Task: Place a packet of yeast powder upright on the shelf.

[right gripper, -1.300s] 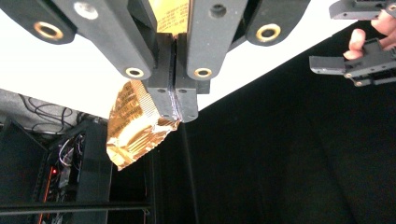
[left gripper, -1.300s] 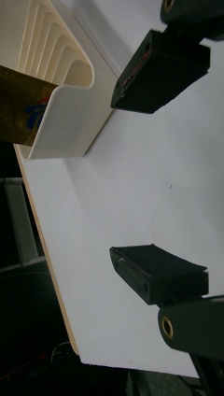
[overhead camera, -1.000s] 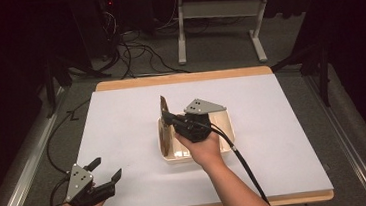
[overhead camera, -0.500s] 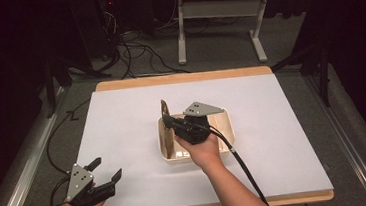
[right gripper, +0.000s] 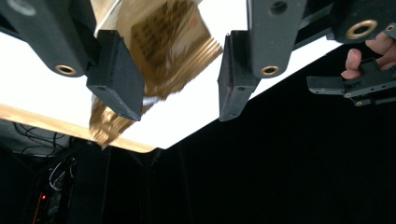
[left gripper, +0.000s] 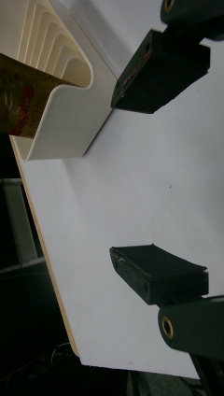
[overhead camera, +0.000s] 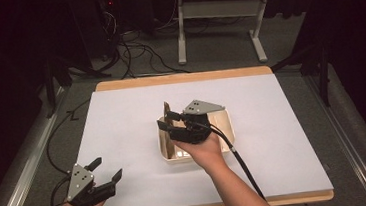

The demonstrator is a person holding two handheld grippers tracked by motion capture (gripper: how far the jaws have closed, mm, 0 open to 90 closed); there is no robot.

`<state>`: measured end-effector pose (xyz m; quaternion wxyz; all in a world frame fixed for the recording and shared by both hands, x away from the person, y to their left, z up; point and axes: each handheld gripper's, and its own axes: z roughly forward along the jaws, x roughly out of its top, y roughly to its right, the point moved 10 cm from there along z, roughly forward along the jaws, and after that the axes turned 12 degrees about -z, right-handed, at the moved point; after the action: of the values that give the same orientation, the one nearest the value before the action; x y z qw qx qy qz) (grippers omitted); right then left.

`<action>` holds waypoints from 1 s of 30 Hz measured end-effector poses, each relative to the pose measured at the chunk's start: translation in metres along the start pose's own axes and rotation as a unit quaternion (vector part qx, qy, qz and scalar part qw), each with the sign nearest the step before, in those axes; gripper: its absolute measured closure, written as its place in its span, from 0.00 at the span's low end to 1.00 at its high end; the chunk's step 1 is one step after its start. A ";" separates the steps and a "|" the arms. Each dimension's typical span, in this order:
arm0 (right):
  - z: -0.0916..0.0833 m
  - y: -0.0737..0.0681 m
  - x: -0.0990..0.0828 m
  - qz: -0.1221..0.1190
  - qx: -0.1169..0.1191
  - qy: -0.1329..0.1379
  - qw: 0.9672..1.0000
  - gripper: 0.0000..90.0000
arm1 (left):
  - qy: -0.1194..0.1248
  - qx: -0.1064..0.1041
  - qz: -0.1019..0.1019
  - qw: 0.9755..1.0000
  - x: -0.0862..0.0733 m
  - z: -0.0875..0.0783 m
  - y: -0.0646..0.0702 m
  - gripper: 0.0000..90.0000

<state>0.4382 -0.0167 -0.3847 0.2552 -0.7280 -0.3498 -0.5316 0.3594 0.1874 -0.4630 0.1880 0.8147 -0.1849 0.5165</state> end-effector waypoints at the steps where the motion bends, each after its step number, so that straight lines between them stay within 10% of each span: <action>1: 0.000 0.000 0.000 0.000 0.000 0.000 1.000 0.57 | 0.000 0.000 0.000 1.000 0.000 0.000 0.000 0.27; 14: -0.044 0.010 0.009 -0.023 -0.027 -0.001 0.999 0.52 | -0.003 0.001 0.004 1.000 -0.001 0.000 -0.001 0.27; 30: -0.109 0.069 -0.031 -0.008 -0.099 -0.026 0.995 0.47 | -0.009 0.003 0.007 1.000 -0.003 0.002 0.000 0.27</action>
<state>0.4210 -0.1479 -0.3813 0.1686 -0.7604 -0.3073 -0.5468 0.3602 0.1867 -0.4669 0.1800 0.8187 -0.1907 0.5109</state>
